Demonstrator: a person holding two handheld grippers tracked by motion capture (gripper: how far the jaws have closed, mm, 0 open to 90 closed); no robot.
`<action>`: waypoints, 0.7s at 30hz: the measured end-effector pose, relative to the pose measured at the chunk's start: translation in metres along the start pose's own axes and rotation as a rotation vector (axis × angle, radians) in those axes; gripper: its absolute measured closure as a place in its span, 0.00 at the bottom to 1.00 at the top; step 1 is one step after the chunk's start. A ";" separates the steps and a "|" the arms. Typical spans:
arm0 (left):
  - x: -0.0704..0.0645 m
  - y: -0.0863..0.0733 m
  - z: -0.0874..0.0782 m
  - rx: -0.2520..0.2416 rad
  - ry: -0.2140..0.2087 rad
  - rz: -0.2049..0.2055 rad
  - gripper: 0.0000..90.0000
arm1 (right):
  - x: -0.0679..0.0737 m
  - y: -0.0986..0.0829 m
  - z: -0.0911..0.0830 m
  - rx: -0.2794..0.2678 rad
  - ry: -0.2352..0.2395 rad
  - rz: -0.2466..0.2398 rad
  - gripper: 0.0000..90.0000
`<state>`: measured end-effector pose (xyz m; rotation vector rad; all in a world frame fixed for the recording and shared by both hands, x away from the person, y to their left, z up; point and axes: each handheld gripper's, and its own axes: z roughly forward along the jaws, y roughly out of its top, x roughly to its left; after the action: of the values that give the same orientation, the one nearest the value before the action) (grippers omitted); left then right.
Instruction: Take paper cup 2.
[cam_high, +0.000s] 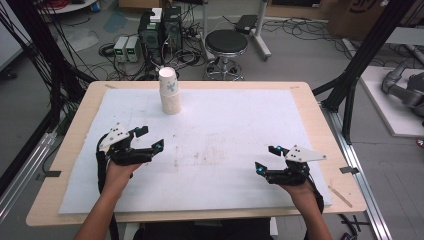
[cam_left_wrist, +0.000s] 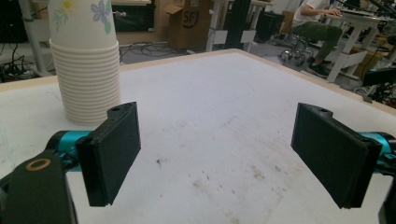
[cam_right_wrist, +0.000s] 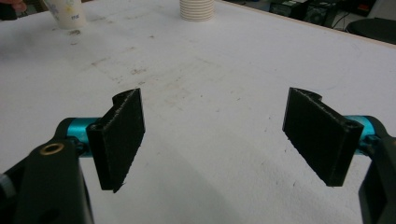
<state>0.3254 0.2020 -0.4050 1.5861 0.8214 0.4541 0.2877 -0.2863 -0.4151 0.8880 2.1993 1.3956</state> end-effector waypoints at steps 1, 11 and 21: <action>0.001 0.004 0.003 0.003 0.003 0.007 0.18 | 0.000 0.000 0.000 0.003 0.002 0.000 0.24; 0.008 0.038 0.023 -0.004 0.025 0.007 0.18 | 0.000 0.000 0.001 0.002 0.008 0.001 0.24; 0.019 0.069 0.045 0.014 0.056 0.016 0.18 | 0.000 -0.001 0.000 0.005 0.011 0.008 0.24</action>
<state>0.3873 0.1838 -0.3496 1.5995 0.8566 0.5073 0.2877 -0.2867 -0.4156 0.8930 2.2108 1.4030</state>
